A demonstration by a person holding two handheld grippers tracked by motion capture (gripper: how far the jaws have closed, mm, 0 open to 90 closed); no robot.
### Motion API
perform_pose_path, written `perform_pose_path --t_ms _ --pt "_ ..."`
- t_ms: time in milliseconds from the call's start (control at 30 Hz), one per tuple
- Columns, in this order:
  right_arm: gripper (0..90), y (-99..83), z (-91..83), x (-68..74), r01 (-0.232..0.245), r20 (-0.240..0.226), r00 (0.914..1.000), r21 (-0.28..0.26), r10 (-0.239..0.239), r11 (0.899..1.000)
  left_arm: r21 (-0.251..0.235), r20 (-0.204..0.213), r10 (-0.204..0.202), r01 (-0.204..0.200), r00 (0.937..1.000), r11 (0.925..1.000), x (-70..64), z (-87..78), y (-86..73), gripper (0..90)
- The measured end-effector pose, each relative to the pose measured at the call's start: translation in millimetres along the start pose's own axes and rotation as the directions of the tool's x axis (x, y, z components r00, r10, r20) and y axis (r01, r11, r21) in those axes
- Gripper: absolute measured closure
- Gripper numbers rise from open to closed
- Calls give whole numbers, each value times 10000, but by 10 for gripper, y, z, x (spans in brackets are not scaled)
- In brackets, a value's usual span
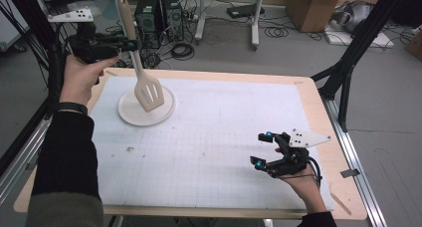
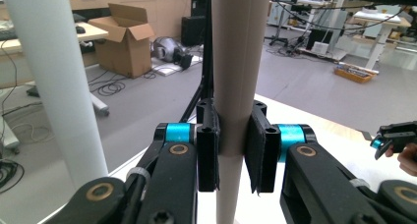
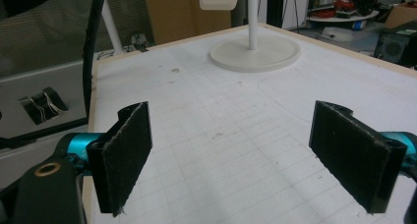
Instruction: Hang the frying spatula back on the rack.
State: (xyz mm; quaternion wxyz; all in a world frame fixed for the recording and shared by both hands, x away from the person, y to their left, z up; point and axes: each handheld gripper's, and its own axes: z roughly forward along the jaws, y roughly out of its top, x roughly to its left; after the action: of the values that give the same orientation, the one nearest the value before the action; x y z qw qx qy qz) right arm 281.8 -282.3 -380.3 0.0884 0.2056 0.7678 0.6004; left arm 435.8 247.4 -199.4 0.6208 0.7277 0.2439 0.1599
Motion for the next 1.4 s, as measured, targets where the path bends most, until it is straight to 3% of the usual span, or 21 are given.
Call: perform_pose_path --t_ms 633,767,867,1200,1300,1367,1400 --pt "153 -29 12 1 -101 -34 9999 115 102 9999 -45 48 -448 448 9990 9990 139 49 -41 768" --pt "154 -29 11 2 -49 -47 10000 71 49 10000 -50 -197 -524 523 9984 9986 160 92 -56 768" --pt "154 -39 9 5 -114 -40 9999 139 115 9998 -97 -581 -364 359 9976 9993 171 122 -62 768" --pt "155 -54 -9 6 -148 -11 9999 130 148 9998 -143 -1131 -82 66 9935 9999 155 137 -95 750" --pt "157 -56 -12 7 -118 6 9999 110 118 9999 -390 -1465 -212 157 9890 9991 145 124 -139 639" --pt "158 -56 -13 9 -129 11 9999 107 129 9999 -146 -1404 -449 433 9891 9990 154 122 -154 557" --pt "157 -56 -12 9 -132 -16 9999 105 132 9999 9 -1521 -525 532 9870 9986 143 125 -156 436"
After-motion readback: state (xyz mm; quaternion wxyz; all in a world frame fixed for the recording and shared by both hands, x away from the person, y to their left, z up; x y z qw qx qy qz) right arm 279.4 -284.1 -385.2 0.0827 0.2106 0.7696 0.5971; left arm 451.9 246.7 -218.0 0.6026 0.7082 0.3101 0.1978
